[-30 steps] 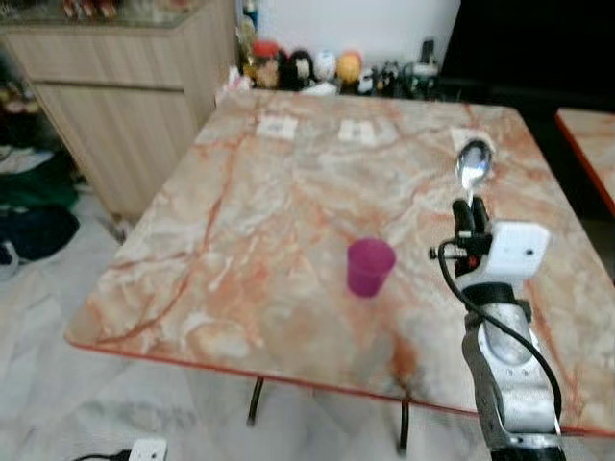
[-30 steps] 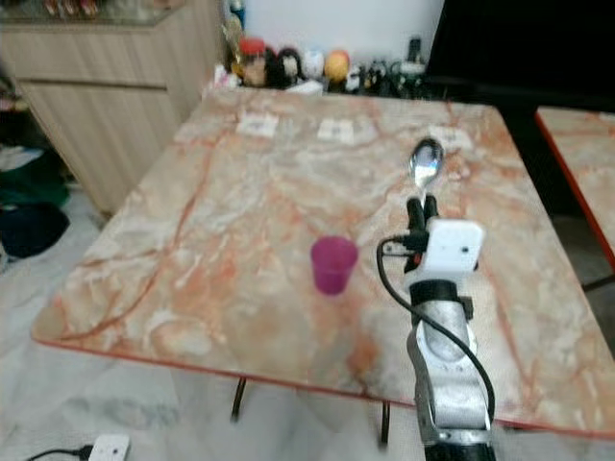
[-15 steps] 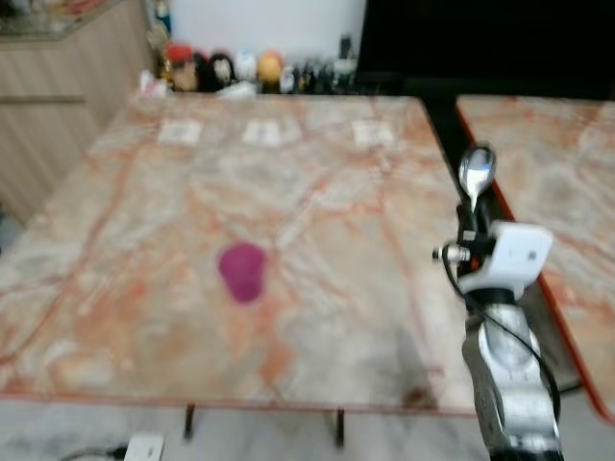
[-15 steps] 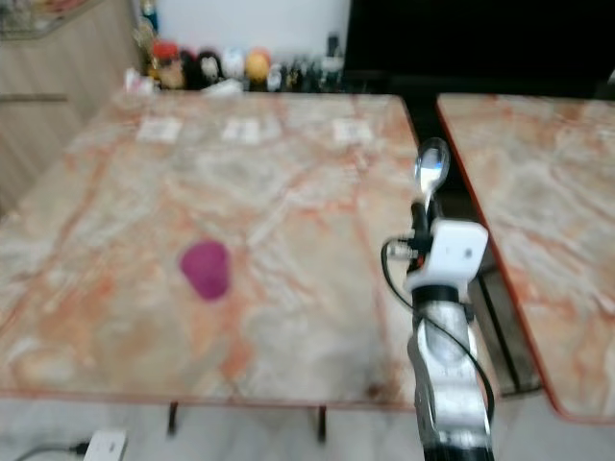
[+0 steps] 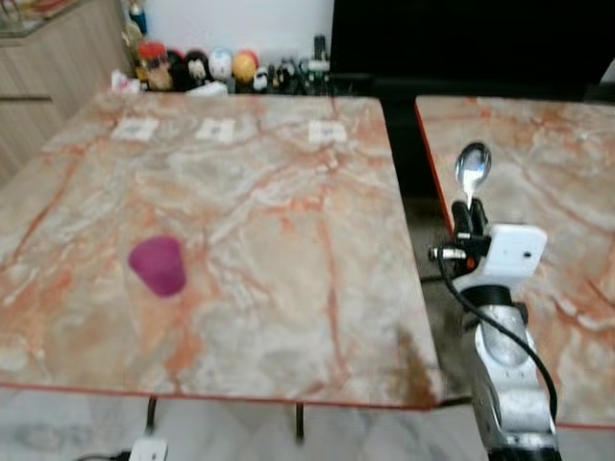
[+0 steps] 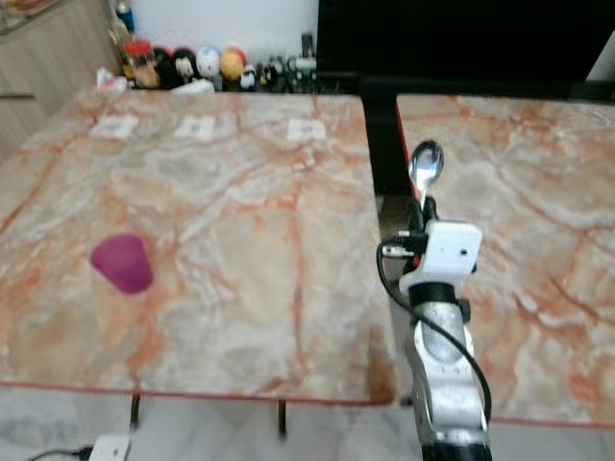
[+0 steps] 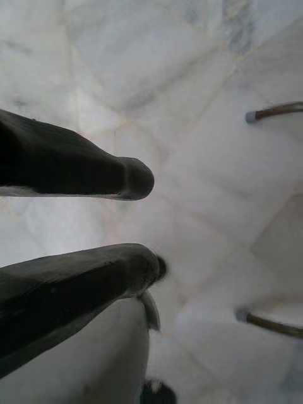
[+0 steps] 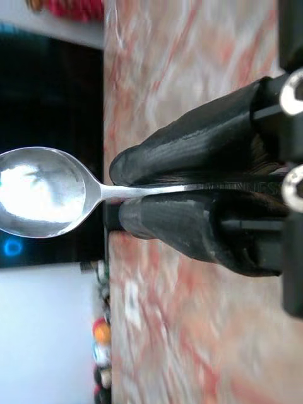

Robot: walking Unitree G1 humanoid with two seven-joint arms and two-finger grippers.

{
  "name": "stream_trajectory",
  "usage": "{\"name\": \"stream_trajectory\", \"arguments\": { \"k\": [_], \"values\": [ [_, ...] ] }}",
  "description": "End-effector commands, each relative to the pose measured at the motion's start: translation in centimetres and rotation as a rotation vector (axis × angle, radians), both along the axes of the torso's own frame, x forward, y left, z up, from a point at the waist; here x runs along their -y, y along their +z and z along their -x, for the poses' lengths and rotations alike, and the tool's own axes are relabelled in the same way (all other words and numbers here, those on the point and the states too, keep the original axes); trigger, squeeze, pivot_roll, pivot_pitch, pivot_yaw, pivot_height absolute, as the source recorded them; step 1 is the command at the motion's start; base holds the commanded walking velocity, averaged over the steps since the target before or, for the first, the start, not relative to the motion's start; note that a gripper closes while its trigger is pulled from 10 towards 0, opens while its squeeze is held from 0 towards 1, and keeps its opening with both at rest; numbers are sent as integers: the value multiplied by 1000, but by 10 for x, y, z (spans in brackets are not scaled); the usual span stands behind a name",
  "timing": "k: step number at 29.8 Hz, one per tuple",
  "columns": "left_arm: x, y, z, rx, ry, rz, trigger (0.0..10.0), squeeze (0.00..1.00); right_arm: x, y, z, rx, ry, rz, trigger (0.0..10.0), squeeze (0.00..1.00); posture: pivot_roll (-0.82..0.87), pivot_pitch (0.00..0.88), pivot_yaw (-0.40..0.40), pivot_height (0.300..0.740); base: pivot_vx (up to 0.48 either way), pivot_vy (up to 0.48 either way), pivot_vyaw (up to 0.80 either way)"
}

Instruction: Setting the table

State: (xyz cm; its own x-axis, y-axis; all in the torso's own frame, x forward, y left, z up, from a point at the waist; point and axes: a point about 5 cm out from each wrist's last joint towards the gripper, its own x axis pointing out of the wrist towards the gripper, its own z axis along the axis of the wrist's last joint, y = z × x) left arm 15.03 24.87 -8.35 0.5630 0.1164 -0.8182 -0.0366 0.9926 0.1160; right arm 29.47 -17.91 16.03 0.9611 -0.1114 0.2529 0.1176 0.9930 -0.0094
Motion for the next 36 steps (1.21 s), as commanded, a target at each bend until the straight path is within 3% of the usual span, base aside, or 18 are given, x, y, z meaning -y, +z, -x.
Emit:
{"name": "stream_trajectory", "arguments": {
  "k": [1, 7, 19, 36],
  "values": [
    [-1, -2, 6, -25, -5, -2, 10000, 0, -3, 3, -2, 4, 9, -16, 10000, 0, -79, 39, 14, 740, 0, -480, -494],
    [-1, -2, 6, -26, -5, -2, 10000, 0, -2, 2, -1, 6, 8, -30, 10000, 0, -80, 40, 13, 740, 0, -480, -706],
    [-2, -2, 6, -31, -8, -6, 10000, 0, -1, 3, -1, 17, 7, -16, 10000, 0, -81, 40, 16, 740, 0, -472, 0],
    [-2, -2, 6, -31, -11, -6, 10000, 0, 16, 5, -2, 15, -59, 8, 10000, 0, -85, 43, 25, 740, 0, -467, 0]
  ]
}}
